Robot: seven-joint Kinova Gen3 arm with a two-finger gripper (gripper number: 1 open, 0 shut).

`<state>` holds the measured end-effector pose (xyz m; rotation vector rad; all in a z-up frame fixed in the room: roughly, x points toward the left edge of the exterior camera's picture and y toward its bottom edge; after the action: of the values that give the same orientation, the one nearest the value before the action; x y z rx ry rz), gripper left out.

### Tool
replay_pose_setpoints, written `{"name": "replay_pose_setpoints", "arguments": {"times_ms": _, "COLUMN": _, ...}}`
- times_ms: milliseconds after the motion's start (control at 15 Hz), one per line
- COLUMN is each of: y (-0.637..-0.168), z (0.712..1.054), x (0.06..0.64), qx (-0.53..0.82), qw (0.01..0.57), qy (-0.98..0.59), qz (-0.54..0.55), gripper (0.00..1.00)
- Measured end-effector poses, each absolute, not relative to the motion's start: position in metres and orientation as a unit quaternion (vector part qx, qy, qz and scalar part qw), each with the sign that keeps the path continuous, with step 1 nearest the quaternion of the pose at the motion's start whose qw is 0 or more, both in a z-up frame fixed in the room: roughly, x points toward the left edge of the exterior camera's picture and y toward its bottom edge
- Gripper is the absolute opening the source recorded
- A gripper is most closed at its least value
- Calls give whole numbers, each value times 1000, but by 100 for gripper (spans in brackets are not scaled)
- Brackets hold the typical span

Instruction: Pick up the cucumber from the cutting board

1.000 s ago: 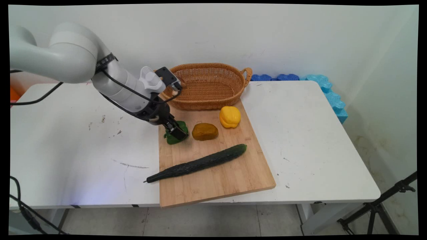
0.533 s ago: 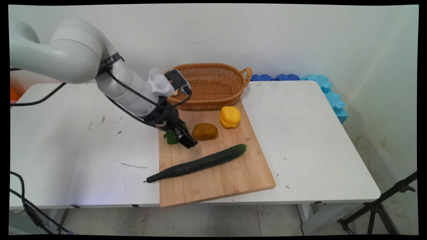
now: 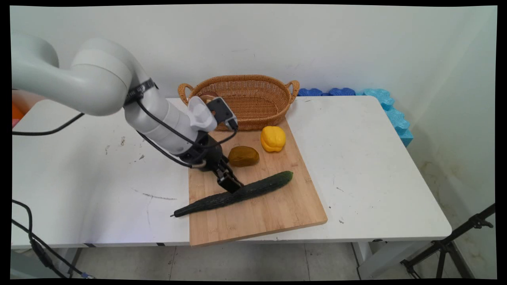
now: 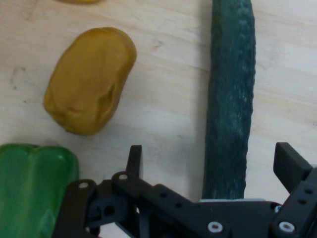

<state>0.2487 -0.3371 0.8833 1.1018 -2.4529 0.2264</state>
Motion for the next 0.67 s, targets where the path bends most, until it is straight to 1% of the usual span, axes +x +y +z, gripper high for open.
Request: {"name": "replay_pose_setpoints", "arguments": {"times_ms": 667, "y": -337, "z": 850, "x": 243, "qx": 364, "qw": 217, "qy": -902, "qz": 83, "gripper": 100}}
